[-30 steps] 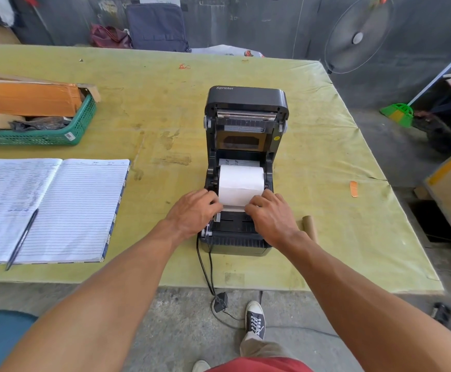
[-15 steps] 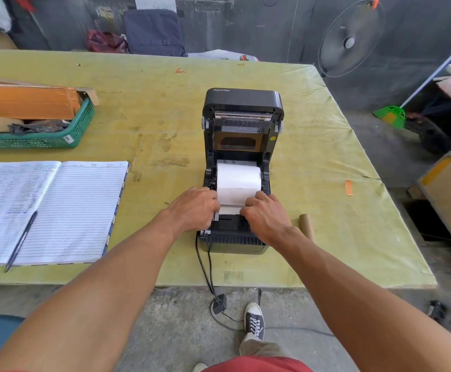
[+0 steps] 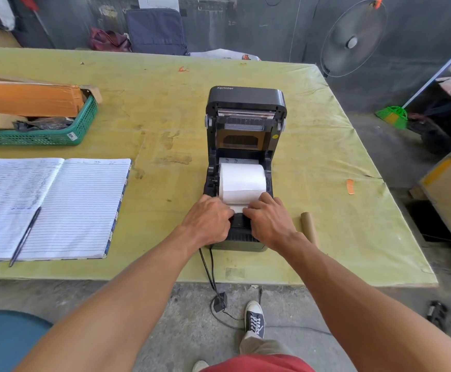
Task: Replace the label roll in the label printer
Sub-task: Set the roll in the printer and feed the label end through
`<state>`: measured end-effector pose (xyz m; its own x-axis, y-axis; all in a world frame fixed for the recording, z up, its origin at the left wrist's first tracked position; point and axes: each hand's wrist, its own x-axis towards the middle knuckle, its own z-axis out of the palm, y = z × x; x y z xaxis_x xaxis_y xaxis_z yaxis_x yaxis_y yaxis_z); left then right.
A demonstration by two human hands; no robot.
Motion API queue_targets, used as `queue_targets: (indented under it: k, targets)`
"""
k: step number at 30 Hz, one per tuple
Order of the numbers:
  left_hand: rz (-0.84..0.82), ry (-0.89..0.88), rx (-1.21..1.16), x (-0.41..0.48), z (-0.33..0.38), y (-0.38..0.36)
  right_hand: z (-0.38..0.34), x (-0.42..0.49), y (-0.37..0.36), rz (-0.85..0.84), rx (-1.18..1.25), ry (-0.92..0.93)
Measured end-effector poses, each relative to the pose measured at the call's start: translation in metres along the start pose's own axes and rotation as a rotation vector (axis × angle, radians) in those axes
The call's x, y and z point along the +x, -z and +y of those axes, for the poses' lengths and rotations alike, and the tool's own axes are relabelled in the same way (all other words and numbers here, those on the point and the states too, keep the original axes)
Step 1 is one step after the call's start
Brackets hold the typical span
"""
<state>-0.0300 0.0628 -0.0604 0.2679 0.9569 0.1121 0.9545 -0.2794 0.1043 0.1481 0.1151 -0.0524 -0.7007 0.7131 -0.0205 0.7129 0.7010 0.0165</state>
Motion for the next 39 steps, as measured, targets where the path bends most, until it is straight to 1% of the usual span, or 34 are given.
queue_targets:
  k: [6, 10, 14, 22, 24, 27, 32, 36, 39]
  targets:
    - [0.026, -0.028, 0.021, -0.009, 0.004, -0.009, -0.001, -0.011, -0.004, 0.044, 0.013, -0.001]
    - [0.066, 0.029, -0.025, -0.007, 0.003, -0.005, -0.002, -0.015, -0.009, 0.046, -0.03, 0.025]
    - [0.008, 0.074, 0.029, -0.006, 0.009, -0.004, -0.003, -0.023, -0.015, 0.061, -0.045, 0.032]
    - [-0.025, 0.058, 0.002, -0.018, 0.01, -0.008, -0.008, -0.025, -0.01, 0.139, 0.018, 0.002]
    - [-0.04, 0.068, -0.018, -0.019, 0.01, -0.008, -0.012, -0.023, -0.009, 0.106, 0.015, -0.01]
    - [0.001, 0.11, -0.045, -0.014, 0.008, 0.001, -0.015, -0.022, -0.008, 0.045, 0.007, -0.026]
    - [-0.037, 0.175, 0.037, -0.006, 0.013, 0.004, -0.009, -0.019, 0.0, 0.002, -0.07, -0.001]
    - [-0.052, 0.103, 0.045, -0.009, 0.014, 0.0, -0.011, -0.015, 0.005, 0.006, -0.083, -0.015]
    - [-0.037, 0.046, 0.031, -0.013, 0.007, 0.001, -0.013, -0.017, 0.002, 0.04, -0.031, -0.022]
